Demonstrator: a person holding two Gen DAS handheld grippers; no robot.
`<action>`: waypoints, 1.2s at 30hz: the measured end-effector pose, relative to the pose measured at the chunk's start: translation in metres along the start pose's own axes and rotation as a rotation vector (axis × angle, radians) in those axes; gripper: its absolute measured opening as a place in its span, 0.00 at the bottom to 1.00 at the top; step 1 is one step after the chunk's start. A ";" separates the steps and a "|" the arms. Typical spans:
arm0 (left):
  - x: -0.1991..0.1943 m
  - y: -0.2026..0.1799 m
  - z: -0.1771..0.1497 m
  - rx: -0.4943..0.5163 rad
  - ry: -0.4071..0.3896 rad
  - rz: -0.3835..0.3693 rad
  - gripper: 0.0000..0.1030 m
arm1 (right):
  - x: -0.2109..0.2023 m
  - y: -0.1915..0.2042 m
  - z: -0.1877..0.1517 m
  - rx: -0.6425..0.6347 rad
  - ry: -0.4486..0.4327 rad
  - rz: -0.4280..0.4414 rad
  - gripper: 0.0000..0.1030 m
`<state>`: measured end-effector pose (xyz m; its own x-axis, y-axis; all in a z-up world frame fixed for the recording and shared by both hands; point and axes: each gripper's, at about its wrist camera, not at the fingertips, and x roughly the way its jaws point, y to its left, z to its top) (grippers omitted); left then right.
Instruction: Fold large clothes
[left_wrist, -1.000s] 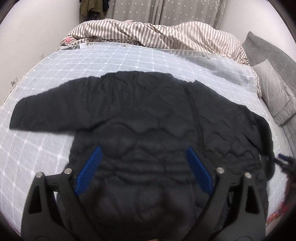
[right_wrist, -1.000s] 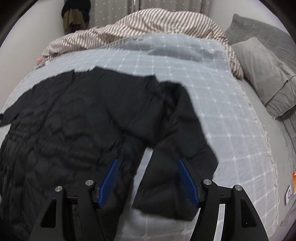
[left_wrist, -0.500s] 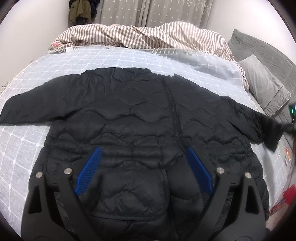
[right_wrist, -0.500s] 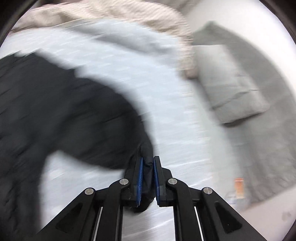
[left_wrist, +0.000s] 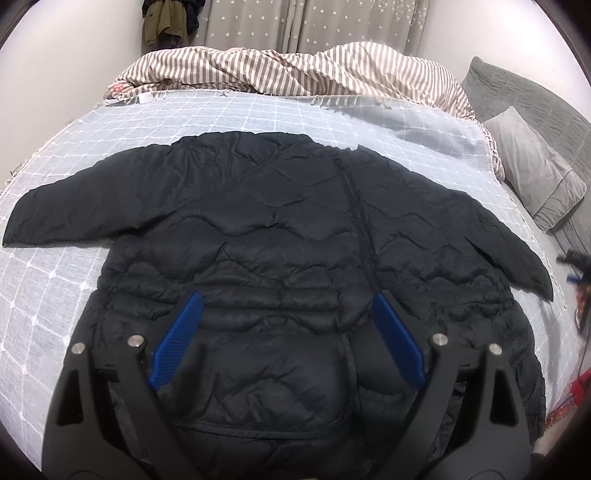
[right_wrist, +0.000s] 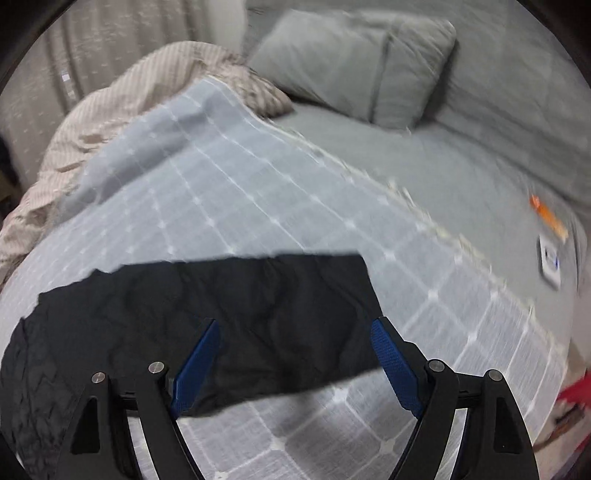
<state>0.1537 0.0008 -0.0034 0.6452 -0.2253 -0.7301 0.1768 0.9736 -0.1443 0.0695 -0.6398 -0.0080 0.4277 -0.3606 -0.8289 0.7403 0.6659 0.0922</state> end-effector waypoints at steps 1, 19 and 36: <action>0.000 0.000 -0.001 -0.002 -0.003 0.003 0.90 | 0.011 -0.008 -0.007 0.042 0.022 -0.022 0.82; -0.019 0.052 -0.003 0.000 0.093 0.054 0.90 | 0.008 0.015 -0.073 -0.009 0.173 0.117 0.69; -0.064 0.187 -0.127 -0.288 0.422 -0.242 0.77 | -0.073 0.049 -0.254 -0.170 0.717 0.833 0.69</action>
<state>0.0508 0.2017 -0.0687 0.2479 -0.4672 -0.8487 0.0348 0.8798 -0.4741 -0.0569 -0.4150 -0.0835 0.3186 0.6653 -0.6752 0.2574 0.6249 0.7371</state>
